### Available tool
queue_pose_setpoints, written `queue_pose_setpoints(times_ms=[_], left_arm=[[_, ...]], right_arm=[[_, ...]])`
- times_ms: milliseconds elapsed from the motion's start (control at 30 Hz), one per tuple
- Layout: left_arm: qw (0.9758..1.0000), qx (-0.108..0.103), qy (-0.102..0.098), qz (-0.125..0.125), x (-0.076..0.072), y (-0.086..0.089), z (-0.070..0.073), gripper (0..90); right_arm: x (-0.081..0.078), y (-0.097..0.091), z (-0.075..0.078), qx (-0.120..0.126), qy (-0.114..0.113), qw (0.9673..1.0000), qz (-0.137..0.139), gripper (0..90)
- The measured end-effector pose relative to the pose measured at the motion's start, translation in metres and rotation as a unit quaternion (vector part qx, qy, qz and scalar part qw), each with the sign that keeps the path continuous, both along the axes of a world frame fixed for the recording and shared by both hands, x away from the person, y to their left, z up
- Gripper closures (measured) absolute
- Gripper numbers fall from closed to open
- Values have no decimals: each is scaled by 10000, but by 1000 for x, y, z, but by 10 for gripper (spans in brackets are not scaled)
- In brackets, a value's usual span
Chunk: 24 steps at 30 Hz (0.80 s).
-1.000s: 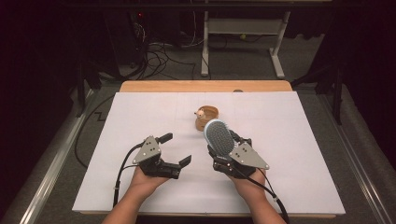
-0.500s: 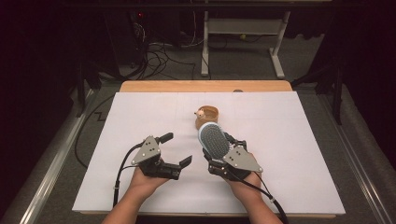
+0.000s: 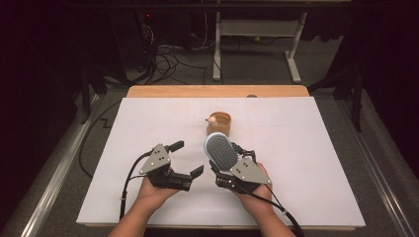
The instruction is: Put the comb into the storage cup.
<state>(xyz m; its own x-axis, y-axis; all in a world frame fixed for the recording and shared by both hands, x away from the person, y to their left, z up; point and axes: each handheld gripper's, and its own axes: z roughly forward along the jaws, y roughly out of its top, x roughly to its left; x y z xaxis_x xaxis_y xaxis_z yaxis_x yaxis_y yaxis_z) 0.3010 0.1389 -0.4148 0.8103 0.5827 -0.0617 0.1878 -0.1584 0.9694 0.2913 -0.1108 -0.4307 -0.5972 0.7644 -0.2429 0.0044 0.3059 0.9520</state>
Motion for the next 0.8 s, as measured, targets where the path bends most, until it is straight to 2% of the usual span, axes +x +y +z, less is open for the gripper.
queue_pose_setpoints(times_ms=[533, 800], left_arm=[[10000, 9, -42, -65, -3, -3, 3, 5], [9999, -67, 19, -109, -4, -4, 4, 12]], right_arm=[[-7, 14, -4, -81, -73, 9997, 235, 205], [-11, 22, -6, -148, -122, 9993, 325, 204]])
